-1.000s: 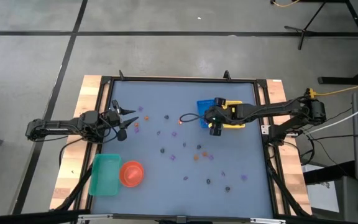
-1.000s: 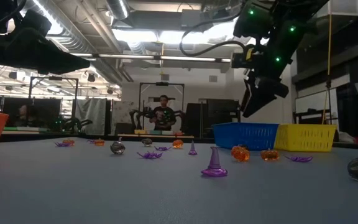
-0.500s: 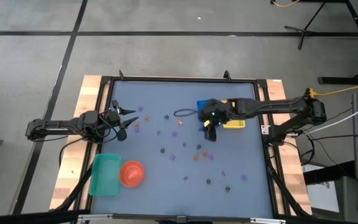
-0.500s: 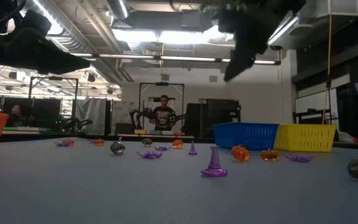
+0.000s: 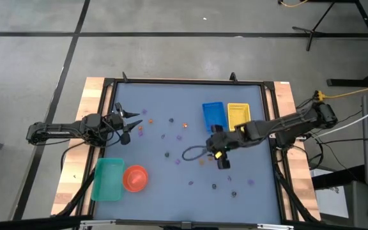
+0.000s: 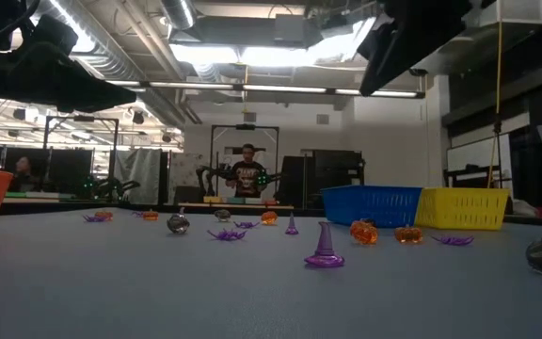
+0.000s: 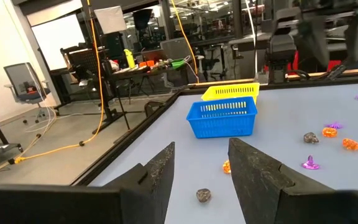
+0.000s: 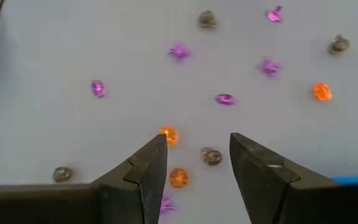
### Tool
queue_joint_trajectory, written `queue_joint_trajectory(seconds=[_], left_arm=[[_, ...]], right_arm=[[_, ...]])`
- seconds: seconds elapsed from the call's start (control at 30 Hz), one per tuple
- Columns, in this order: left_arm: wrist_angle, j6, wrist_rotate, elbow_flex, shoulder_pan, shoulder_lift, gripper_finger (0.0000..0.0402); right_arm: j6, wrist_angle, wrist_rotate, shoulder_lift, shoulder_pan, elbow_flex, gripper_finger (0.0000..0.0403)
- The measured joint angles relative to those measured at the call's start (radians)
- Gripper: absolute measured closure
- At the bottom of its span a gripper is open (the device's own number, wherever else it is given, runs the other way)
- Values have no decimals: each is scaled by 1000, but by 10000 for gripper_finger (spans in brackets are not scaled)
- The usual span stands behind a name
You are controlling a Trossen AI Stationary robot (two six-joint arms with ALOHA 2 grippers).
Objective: Sort Halloween decoration
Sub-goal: Put the orange pumpkin toy into the yellow box
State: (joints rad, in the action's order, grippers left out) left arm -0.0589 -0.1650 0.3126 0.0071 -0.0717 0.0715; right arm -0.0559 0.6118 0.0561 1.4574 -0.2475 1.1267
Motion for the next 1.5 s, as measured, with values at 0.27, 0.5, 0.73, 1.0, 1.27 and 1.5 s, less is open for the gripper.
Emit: queue_joint_trajectory(seconds=[0.27,0.5,0.73,1.0,1.27,1.5], left_arm=[[0,0,0,0,0,0,264],[0,0,0,0,0,0,264],[0,0,0,0,0,0,264],[0,0,0,0,0,0,264],[0,0,0,0,0,0,264],[1,0,0,0,0,0,264]], right_arm=[[-34,-43,15,0,-35,-33,233],[-63,-62,16,1,-35,-136,233],[-102,-270,26,1,-34,-261,233],[-115,-388,75,1,-34,-354,233],[-181,-452,75,68,-35,-378,233],[-183,-456,65,181,-34,-378,233]])
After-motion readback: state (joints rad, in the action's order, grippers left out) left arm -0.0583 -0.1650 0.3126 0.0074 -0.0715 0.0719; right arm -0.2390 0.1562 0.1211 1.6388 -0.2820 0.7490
